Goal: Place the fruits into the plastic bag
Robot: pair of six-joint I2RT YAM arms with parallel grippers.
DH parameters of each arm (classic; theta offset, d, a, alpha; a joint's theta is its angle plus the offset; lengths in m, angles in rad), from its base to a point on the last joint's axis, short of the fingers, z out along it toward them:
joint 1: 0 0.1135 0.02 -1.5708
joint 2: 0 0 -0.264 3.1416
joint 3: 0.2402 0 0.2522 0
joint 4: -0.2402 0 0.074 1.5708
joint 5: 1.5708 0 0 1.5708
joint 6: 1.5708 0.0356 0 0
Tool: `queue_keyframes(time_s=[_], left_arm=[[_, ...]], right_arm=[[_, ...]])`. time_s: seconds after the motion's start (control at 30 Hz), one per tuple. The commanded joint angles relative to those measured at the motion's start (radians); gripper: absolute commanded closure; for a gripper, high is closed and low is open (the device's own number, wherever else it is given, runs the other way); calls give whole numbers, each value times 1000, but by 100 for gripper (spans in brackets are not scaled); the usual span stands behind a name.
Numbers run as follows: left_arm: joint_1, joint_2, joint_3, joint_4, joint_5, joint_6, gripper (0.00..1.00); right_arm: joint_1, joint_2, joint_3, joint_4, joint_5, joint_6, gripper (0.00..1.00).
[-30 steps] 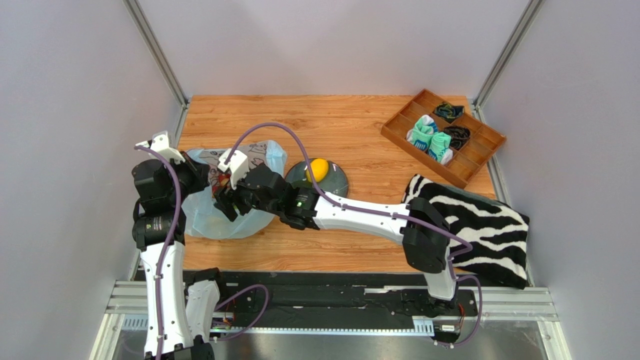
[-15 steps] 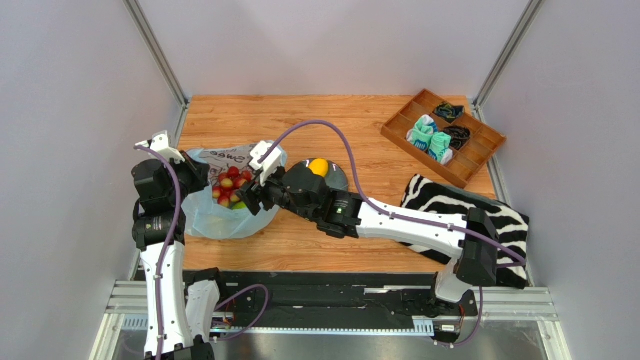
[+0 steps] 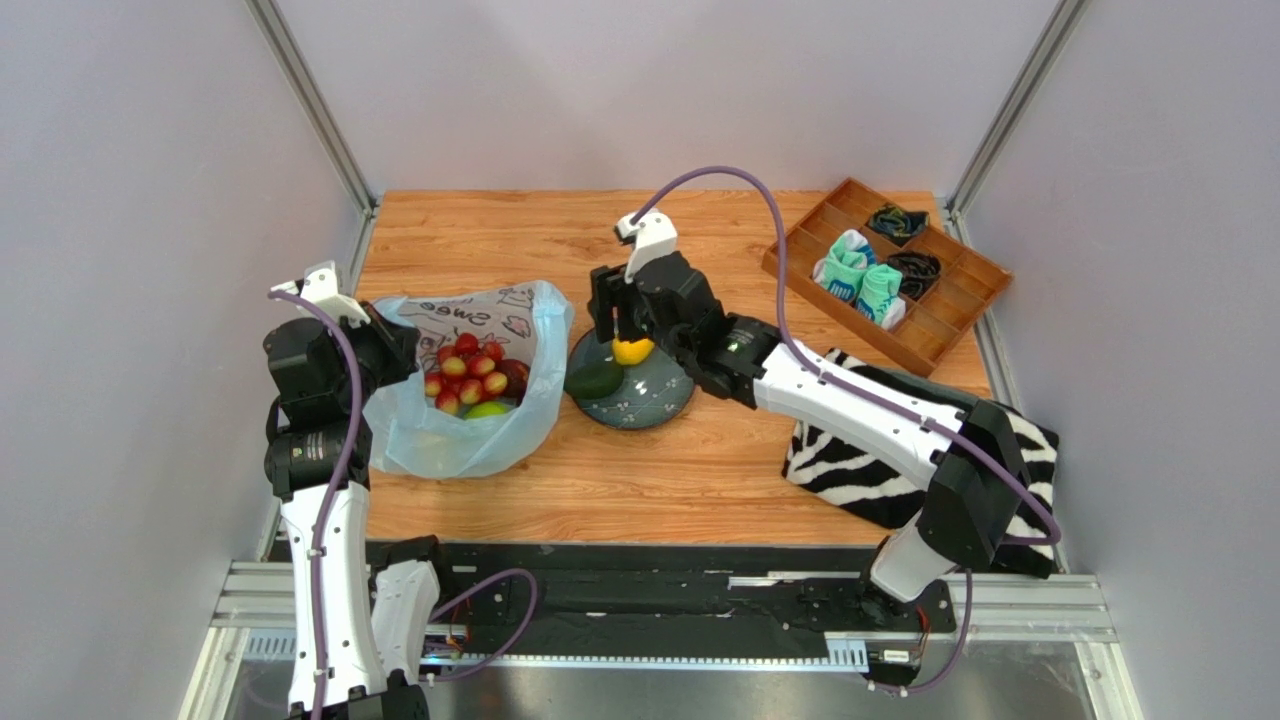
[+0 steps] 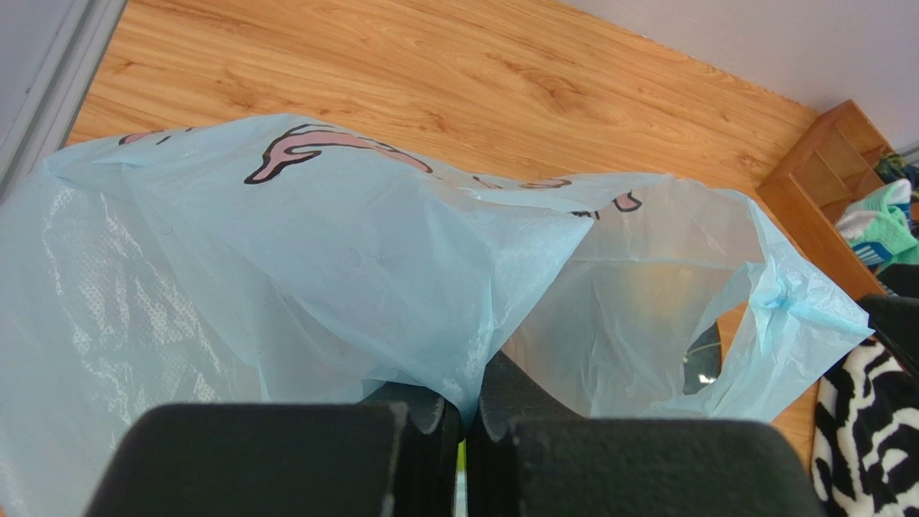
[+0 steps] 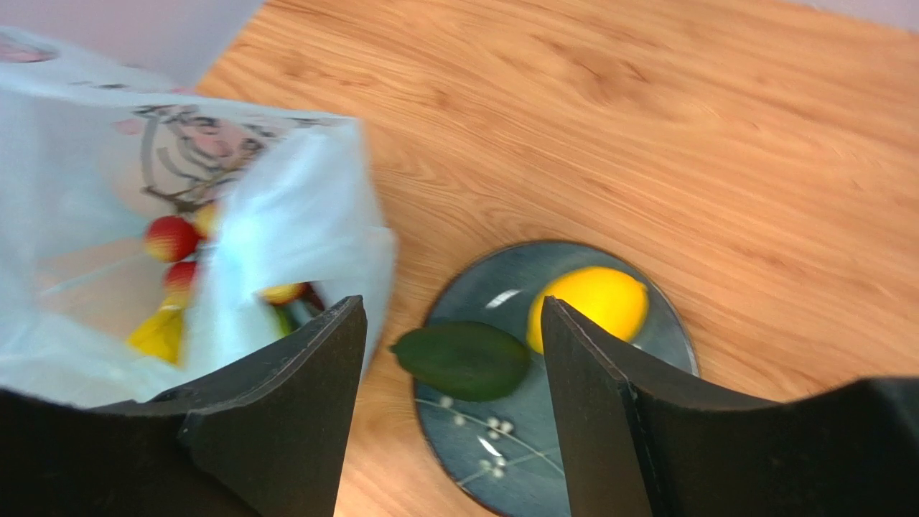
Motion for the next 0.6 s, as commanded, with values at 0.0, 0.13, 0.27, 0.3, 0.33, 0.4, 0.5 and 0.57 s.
queue_keyframes(time_s=[0.0, 0.13, 0.27, 0.3, 0.33, 0.4, 0.5, 0.57], left_arm=[[8, -2, -6, 29, 16, -11, 100], [8, -2, -6, 31, 16, -11, 100], [7, -2, -6, 31, 16, -11, 100], [7, -4, -6, 31, 18, -11, 100], [7, -2, -6, 29, 19, -11, 100], [7, -4, -6, 32, 19, -11, 100], [7, -4, -6, 31, 18, -11, 100], [7, -2, -6, 32, 21, -11, 100]], right_arm=[[-77, 24, -5, -50, -5, 115, 35], [-134, 102, 14, -56, -43, 159, 35], [-166, 211, 53, -67, -46, 178, 34], [-169, 225, 72, -71, -45, 181, 34], [-172, 245, 83, -79, -43, 191, 33], [-181, 295, 103, -91, -38, 204, 32], [-192, 344, 141, -116, -31, 237, 29], [-197, 361, 155, -125, -22, 262, 26]])
